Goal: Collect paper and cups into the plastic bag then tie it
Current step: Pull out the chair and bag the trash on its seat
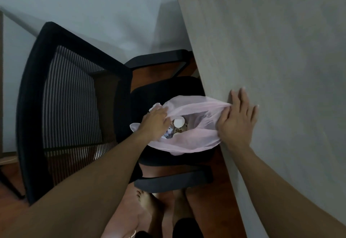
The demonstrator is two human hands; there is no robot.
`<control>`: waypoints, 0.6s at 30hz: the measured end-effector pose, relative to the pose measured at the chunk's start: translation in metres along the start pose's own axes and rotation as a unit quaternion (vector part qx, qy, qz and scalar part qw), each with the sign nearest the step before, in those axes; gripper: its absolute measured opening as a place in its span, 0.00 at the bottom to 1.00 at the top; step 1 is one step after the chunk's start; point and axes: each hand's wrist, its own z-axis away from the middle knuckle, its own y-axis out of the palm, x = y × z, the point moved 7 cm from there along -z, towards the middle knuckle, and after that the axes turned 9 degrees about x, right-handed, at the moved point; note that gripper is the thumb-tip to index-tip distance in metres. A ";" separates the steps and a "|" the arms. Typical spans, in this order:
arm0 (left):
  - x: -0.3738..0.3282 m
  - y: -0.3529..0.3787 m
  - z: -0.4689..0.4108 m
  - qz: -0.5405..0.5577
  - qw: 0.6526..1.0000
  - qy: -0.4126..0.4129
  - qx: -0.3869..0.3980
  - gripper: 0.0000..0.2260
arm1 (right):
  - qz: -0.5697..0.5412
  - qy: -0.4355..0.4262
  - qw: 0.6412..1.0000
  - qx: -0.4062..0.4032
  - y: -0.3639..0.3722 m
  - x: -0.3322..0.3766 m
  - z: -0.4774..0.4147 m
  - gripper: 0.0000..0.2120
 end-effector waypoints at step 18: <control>0.034 0.028 -0.002 0.441 0.894 -0.078 -0.006 0.06 | 0.037 0.052 0.997 -0.040 -0.007 0.016 -0.006 0.30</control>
